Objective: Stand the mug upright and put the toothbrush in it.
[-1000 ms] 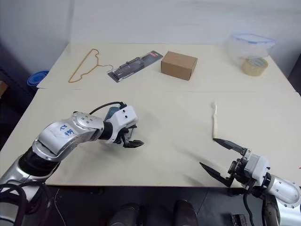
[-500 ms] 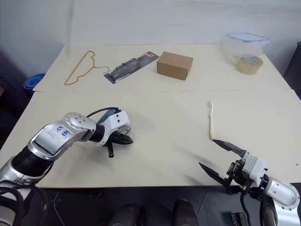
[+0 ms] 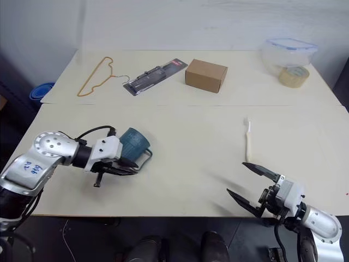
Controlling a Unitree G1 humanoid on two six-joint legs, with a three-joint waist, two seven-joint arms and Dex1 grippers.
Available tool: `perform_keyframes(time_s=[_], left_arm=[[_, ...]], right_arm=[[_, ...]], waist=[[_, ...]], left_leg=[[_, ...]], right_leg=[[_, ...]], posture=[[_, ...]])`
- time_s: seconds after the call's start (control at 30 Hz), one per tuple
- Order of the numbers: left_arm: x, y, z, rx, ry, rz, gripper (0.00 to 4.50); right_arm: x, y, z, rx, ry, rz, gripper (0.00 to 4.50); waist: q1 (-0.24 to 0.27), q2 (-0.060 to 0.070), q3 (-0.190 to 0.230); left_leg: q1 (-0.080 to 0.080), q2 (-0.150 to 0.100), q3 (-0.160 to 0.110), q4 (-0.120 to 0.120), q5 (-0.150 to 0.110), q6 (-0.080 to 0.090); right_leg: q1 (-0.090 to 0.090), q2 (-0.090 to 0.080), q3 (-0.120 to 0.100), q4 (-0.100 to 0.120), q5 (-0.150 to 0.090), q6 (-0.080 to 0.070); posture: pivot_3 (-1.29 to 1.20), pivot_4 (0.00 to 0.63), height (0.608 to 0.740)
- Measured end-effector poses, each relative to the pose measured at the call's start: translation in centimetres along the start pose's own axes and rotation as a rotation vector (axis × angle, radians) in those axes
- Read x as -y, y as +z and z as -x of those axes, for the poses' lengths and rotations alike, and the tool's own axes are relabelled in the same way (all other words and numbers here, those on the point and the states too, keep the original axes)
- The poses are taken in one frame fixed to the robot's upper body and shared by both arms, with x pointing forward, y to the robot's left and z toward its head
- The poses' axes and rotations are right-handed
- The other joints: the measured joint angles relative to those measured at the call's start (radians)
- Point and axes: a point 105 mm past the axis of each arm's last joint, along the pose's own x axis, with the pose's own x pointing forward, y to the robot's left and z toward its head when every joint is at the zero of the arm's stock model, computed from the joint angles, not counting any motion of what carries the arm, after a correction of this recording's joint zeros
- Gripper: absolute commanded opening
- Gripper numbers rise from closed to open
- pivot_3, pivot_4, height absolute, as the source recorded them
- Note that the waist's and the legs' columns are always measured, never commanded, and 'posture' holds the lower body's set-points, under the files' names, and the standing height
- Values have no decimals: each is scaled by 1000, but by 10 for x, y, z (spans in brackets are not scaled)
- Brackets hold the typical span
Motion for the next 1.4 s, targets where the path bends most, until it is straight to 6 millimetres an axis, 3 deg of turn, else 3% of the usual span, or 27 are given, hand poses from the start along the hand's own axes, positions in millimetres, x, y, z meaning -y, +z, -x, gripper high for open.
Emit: perform_keyframes(time_s=[0.13, 0.23, 0.43, 0.77, 0.9, 1.07, 1.17, 1.27, 1.4], left_arm=[[2, 10, -7, 82, 123, 87, 3025], [6, 9, -19, 62, 171, 183, 3025], [-1, -9, -28, -141, 310, 319, 3025], [-9, -17, -32, -280, 369, 318, 3025], [-9, -15, -36, -256, 345, 295, 2165], [-4, -14, -33, -194, 306, 263, 556], [-11, -8, -20, -100, 375, 195, 556], [-15, -10, -4, -63, 492, 156, 1221], [-11, -2, 2, -9, 558, 139, 2391]], right_arm=[[2, 7, -8, 42, 13, 19, 4500], [-3, 7, -12, 53, 32, 11, 4500], [-5, 6, -14, 56, 43, -1, 4500], [-7, 5, -19, 62, 54, -21, 4500], [-10, 2, -20, 65, 40, -45, 4500], [-13, 2, -23, 70, 43, -51, 4500], [-14, 1, -23, 65, 42, -55, 4500], [-16, 0, -23, 61, 42, -61, 4500], [-16, 0, -23, 61, 43, -62, 4500]], waist=[[2, -1, 1], [1, -3, 2], [0, -4, 3], [2, -4, 3], [2, -4, 3], [0, -5, 3], [-1, -5, 3], [-1, -5, 3], [3, -5, 3]], left_leg=[[0, -1, -1, 0, 0, 1], [-1, -1, -2, 0, 0, 1], [-1, -1, -2, 0, 0, 1], [0, -1, -2, 0, -1, 0], [0, -1, -2, 1, -1, 0], [-1, 0, -2, 0, -1, -1], [-1, 0, -3, 0, -1, -1], [-1, 0, -3, 0, -1, -1], [-2, -1, -4, 1, -1, -1]], right_leg=[[0, -3, 1, 1, 0, 0], [0, -2, 1, 0, 0, 0], [0, -2, 0, 0, 0, 0], [1, -2, 1, 0, 0, 0], [1, -2, 1, 0, 0, 0], [0, -2, 1, -1, 0, -1], [0, -2, 1, -2, 0, -1], [0, -3, 1, -2, 0, -1], [1, -4, 1, -2, 0, -1]], posture=[[0, 150, 740], [0, 150, 740], [0, 150, 740], [0, 150, 740], [0, 150, 740], [0, 150, 740], [0, 150, 740], [0, 150, 740], [0, 150, 740]])
